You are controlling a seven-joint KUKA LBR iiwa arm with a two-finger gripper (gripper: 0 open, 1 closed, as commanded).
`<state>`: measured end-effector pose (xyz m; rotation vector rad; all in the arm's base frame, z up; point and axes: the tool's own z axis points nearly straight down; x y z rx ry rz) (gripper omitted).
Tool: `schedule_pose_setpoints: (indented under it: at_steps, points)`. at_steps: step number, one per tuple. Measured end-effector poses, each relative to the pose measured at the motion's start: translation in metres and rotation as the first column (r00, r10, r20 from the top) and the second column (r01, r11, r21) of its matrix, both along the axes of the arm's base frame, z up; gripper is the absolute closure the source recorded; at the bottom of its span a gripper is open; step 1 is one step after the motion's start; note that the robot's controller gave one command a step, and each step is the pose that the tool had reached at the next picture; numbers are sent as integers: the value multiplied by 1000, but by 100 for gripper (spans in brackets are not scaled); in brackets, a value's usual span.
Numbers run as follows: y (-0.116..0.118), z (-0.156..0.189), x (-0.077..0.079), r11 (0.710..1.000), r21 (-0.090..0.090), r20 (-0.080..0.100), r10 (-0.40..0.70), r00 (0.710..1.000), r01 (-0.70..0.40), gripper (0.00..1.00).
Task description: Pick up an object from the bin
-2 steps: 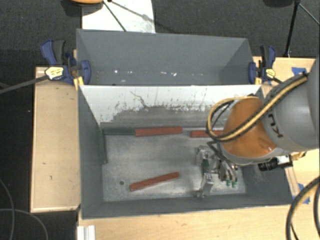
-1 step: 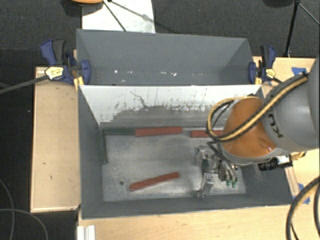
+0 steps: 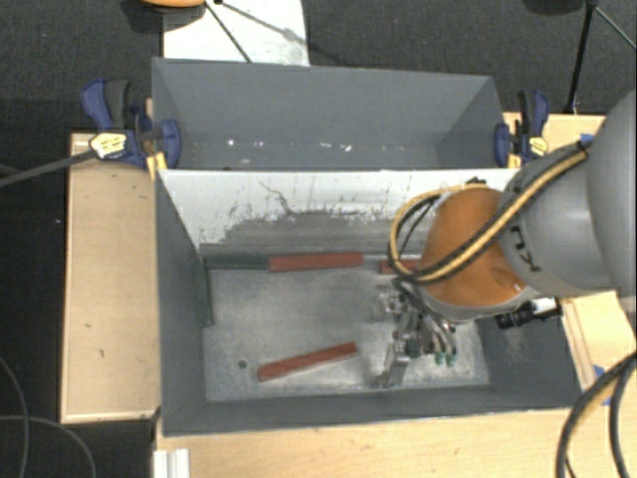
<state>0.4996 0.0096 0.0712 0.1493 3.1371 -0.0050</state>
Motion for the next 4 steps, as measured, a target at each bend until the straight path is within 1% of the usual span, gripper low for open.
schedule_pose_setpoints:
  at_steps: [1,2,3,4]
  points:
    - [76,-1,14,997,5,2,78,997,-78,0]
    - [56,2,26,999,3,3,44,999,-44,100]
    - [56,2,26,999,3,3,45,999,-45,100]
    - [41,51,60,1000,4,-5,17,1000,-17,100]
